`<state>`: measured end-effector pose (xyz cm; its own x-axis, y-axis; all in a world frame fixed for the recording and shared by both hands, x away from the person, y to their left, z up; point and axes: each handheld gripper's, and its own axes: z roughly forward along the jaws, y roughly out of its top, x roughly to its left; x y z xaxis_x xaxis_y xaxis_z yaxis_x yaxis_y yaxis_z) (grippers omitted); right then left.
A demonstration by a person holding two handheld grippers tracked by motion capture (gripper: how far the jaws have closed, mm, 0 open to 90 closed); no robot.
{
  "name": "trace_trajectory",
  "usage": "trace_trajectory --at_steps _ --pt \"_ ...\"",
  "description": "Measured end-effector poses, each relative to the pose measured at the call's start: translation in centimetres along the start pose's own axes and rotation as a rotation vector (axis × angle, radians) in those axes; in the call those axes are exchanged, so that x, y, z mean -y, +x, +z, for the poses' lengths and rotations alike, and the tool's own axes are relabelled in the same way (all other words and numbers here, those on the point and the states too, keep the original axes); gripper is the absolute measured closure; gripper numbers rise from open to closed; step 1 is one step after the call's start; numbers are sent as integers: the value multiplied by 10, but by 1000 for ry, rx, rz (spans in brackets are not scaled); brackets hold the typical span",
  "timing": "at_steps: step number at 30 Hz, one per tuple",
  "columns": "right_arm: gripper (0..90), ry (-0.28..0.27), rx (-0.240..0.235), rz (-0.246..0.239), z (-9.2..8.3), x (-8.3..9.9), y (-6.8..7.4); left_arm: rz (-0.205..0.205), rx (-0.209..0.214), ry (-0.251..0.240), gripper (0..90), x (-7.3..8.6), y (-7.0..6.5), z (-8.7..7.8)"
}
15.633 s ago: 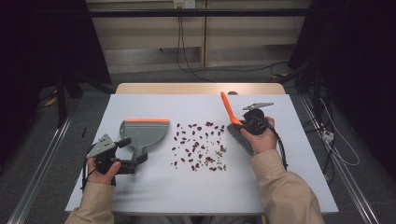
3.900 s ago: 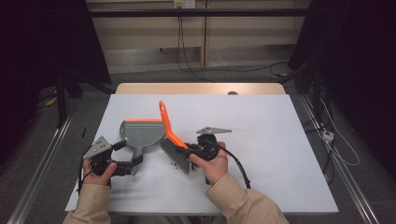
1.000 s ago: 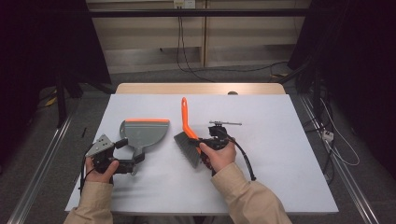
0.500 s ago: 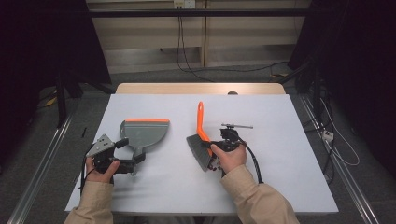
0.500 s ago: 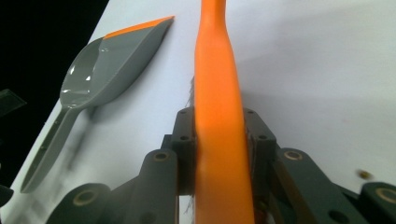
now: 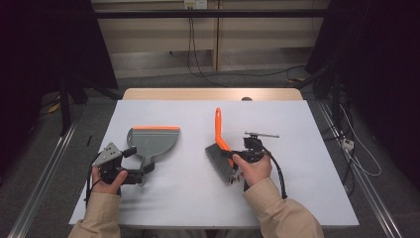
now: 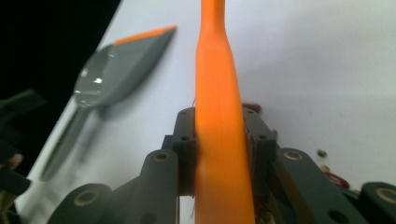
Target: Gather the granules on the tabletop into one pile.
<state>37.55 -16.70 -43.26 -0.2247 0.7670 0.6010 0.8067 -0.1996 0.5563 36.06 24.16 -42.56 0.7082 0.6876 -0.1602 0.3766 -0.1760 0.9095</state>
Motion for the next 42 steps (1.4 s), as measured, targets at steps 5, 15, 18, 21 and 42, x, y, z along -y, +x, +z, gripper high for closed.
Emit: trace_trajectory --at_steps 5,15,18,21,42 --pt "712 -59 -32 -77 -16 -17 8 -8 -2 -4 42 0 0 -1" --pt "713 -90 25 -530 -6 -52 -15 -7 -3 -2 42 0 1 0" --pt "713 -55 14 -763 6 -58 -14 -9 -6 -1 42 0 2 0" --pt "713 -37 -35 -877 20 -62 -13 -13 -8 1 42 0 3 1" --pt "714 139 -281 -1479 31 -51 -13 -25 -20 1 42 1 5 -1"
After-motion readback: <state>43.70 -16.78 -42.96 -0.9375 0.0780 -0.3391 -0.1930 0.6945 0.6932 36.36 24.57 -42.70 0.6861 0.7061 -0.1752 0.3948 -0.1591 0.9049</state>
